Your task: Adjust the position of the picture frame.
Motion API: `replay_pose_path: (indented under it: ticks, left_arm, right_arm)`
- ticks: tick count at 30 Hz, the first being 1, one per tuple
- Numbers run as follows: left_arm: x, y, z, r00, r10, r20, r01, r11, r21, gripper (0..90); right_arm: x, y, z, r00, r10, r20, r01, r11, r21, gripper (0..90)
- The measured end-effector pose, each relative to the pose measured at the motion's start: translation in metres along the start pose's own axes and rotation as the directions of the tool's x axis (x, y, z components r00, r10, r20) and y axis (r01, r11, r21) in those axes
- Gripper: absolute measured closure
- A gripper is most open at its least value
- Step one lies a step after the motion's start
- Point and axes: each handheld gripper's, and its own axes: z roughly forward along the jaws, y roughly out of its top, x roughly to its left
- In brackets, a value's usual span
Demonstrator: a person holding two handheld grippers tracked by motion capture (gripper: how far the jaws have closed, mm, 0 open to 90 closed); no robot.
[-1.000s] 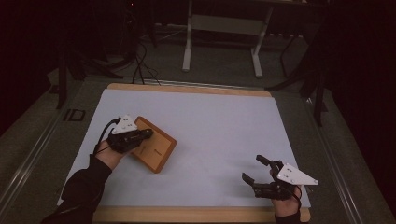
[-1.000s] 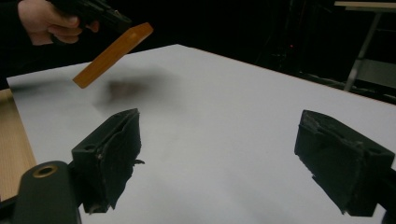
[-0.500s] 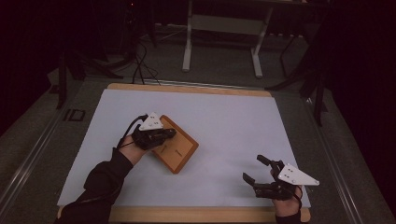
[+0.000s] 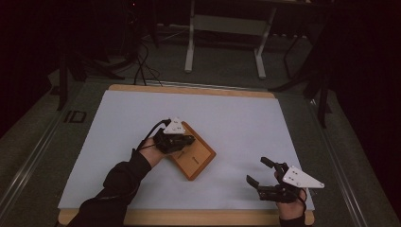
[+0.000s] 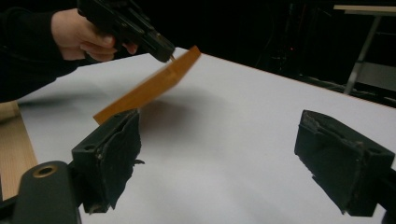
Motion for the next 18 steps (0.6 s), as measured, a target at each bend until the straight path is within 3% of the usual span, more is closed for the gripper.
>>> replay_pose_path:
  ticks: [18]
  left_arm:
    - [-0.005,0.005,0.051,0.9996,0.014,0.025,-0.016,0.9976,0.067,85.7]
  right_arm:
    - [0.000,0.000,0.000,1.0000,0.001,-0.006,-0.001,1.000,-0.001,14.2]
